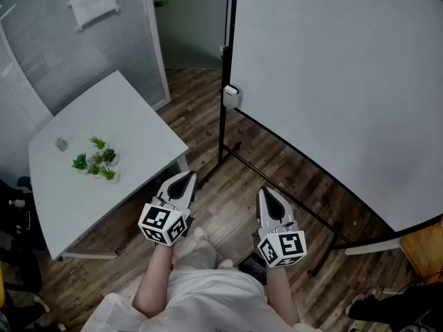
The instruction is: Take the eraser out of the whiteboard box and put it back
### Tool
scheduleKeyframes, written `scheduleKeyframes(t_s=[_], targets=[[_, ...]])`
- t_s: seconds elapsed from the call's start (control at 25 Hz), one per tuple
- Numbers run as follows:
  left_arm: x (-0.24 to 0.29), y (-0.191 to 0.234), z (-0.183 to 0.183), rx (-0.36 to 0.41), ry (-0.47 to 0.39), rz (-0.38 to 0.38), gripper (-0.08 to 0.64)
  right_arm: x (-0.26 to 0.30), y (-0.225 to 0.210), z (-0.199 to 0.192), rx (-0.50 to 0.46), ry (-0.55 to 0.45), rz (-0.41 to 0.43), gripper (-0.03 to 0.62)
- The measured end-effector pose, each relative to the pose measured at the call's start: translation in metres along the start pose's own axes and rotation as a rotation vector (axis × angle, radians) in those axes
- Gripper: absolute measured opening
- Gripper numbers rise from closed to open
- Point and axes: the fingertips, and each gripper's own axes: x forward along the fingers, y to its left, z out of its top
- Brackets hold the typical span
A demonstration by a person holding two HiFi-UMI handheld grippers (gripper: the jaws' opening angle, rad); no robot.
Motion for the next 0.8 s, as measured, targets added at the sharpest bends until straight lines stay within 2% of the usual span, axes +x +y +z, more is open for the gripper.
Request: scheduleKeyframes(t_s=[0.4,0.56,0.6,0.64,0.72,0.8], targets=[[-0.005,-0.013,0.004,0.014,0.003,-0.007,0.006,-0.011,0.002,0.003,0.018,0.002,0.015,0.011],[0.003,-0.018,0.000,0.016,0.044,-0.041,0.011,-0.009,-0.004,0.005,0.045,-0.006,0.007,0.014],[0.007,-0.020,-0.002,0.010,0.055,-0.057,0.026,-0.007,-0.004,0.004,0.045,0.003,0.006,0.054],[0.011,-0.021,-0.005,0.005,0.062,-0.069,0.068,-0.004,-0.006,0.002,0.050,0.017,0.009,0.138],[0.021,-0.021,-0.008,-0.013,0.073,-0.079,0.220,0.000,-0.011,-0.003,0.069,0.047,0.002,0.263],[0.033,-0.017,-0.010,-0.050,0.074,-0.077,0.319,0.003,-0.020,-0.007,0.081,0.061,-0.020,0.293]])
